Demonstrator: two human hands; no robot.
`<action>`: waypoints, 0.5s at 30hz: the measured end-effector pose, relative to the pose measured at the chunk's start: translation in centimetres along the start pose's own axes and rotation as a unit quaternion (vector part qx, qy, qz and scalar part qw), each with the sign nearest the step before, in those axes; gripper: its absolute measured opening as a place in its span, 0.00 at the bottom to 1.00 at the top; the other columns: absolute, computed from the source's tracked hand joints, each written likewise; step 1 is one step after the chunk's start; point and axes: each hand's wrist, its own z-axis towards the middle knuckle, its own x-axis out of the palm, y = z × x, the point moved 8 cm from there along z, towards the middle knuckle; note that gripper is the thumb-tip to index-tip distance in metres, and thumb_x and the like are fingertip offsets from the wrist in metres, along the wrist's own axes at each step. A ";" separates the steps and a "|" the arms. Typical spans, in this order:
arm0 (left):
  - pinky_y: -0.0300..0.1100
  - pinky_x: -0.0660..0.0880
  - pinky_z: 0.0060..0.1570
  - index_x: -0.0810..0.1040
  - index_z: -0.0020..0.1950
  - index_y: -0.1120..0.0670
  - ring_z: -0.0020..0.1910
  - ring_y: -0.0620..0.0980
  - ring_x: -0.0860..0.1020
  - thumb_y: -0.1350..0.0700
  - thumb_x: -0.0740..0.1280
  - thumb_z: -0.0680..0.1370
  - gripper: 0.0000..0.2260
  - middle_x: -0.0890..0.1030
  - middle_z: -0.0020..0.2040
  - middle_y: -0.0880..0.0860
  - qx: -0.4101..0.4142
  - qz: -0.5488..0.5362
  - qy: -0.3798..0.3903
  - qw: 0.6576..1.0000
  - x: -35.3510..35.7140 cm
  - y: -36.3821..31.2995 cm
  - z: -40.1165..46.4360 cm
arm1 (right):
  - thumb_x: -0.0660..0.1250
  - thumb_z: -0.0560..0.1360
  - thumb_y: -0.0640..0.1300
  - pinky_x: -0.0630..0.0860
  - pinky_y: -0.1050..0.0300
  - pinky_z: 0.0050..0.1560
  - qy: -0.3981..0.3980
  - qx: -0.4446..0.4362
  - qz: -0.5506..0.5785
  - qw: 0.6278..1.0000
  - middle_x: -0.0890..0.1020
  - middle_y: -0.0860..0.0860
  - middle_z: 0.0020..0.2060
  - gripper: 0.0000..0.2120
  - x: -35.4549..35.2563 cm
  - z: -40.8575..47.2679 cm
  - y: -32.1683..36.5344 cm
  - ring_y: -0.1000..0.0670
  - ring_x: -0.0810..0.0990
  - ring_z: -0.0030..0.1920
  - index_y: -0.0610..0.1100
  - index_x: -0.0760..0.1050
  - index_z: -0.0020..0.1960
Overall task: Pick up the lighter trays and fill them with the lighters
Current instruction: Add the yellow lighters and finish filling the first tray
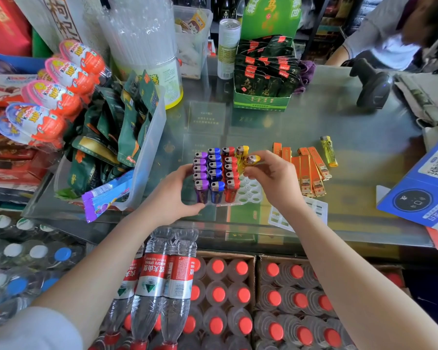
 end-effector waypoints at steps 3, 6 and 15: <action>0.30 0.64 0.50 0.65 0.66 0.52 0.56 0.37 0.69 0.55 0.75 0.66 0.32 0.73 0.61 0.46 0.002 0.001 -0.001 1.000 0.0 0.1 0.0 | 0.69 0.72 0.37 0.74 0.74 0.39 -0.001 -0.002 -0.013 1.000 0.81 0.49 0.36 0.08 -0.1 0.3 0.1 0.54 0.80 0.37 0.40 0.77 0.51; 0.33 0.63 0.53 0.64 0.66 0.52 0.56 0.38 0.69 0.55 0.75 0.66 0.32 0.73 0.62 0.46 0.002 0.004 0.001 1.000 0.0 0.2 0.0 | 0.69 0.72 0.37 0.73 0.76 0.38 0.016 -0.025 -0.038 0.999 0.81 0.50 0.36 0.08 0.1 0.4 0.6 0.57 0.79 0.36 0.39 0.77 0.51; 0.35 0.63 0.55 0.63 0.67 0.51 0.58 0.38 0.68 0.55 0.75 0.66 0.33 0.72 0.63 0.46 0.002 0.010 0.009 1.000 0.1 0.3 0.0 | 0.69 0.71 0.36 0.79 0.56 0.40 0.057 -0.082 -0.113 0.989 0.80 0.46 0.36 0.09 0.2 0.5 1.2 0.45 0.81 0.35 0.36 0.78 0.50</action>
